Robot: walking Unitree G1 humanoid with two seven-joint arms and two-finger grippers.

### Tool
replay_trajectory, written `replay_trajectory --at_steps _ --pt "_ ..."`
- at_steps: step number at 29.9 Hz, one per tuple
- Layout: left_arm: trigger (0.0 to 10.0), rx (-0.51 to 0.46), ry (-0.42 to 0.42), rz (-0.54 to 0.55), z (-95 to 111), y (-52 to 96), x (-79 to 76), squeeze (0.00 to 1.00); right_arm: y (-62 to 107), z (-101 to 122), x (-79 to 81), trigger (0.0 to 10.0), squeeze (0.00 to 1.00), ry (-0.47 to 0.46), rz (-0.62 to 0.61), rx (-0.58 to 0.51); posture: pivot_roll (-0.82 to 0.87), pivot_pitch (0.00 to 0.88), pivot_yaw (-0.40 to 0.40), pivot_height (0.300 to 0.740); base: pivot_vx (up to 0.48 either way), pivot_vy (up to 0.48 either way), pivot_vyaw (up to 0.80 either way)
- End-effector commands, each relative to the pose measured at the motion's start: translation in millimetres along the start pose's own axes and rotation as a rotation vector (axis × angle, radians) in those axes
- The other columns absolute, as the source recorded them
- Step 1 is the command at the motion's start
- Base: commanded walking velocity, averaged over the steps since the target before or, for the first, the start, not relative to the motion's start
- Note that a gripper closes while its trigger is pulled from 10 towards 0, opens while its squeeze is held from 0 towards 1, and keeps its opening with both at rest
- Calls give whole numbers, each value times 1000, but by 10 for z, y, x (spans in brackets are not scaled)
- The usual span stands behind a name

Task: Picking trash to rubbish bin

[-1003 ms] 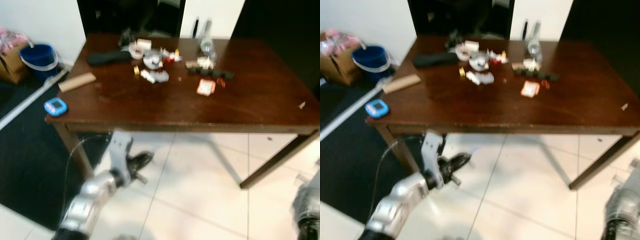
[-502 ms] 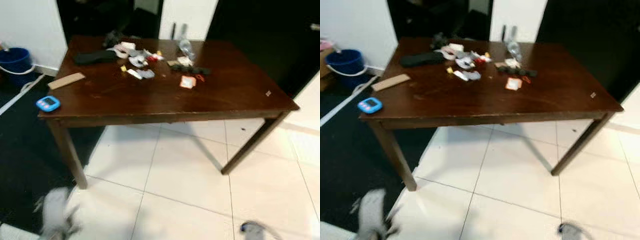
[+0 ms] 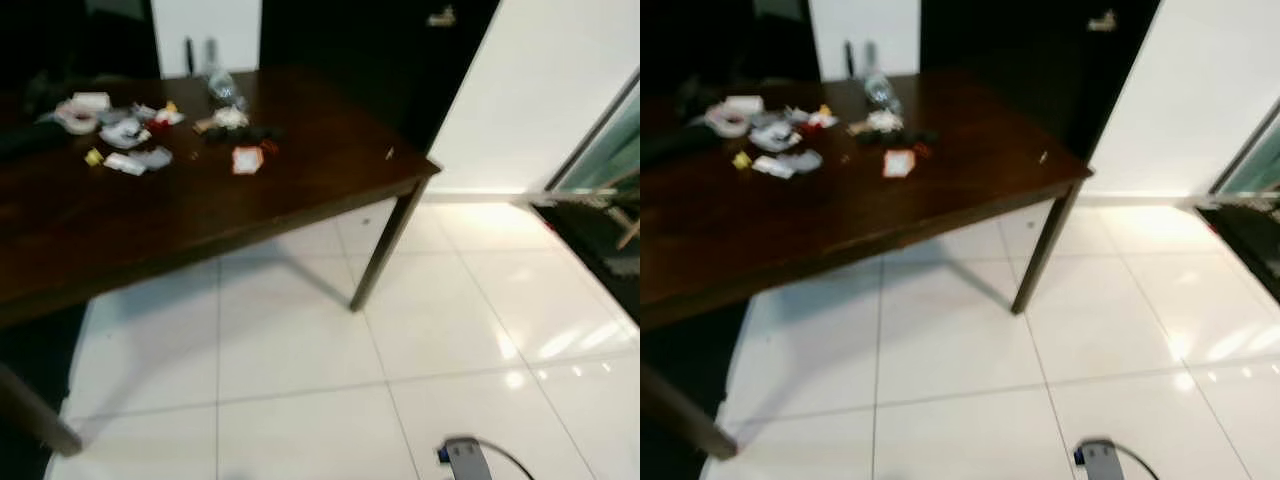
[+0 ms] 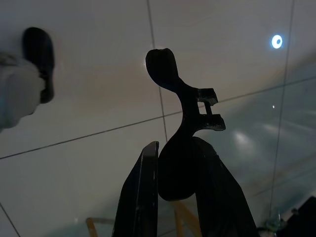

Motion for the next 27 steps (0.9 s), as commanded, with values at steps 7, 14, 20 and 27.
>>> replay_trajectory --at_steps 7,14,20,27 --pt "10000 -91 -233 -65 308 -27 -349 0 -6 151 -157 10000 0 -13 -33 -17 140 92 -107 740 0 0 -800" --pt "10000 -139 -499 -130 416 -16 -579 0 -6 104 -148 10000 0 -59 -36 -6 132 84 -60 740 0 0 -800" --pt "10000 -121 -583 -142 314 -13 -561 0 1 -16 -4 10000 0 -87 -20 18 138 65 -50 740 0 0 -800" --pt "10000 -103 -619 -172 284 -11 -614 0 4 102 133 10000 0 -108 3 -12 122 58 -18 740 0 0 -800"
Point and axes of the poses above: a point about 5 cm out from each wrist's last joint towards the gripper, its own y axis pointing back from the gripper into the wrist, its own z axis along the axis of the wrist's last joint, x = y × z, the point moved 4 cm from there along -y, pointing out of the wrist towards the gripper, and after that the axes turned 7 degrees about -y, right-handed, at the moved point
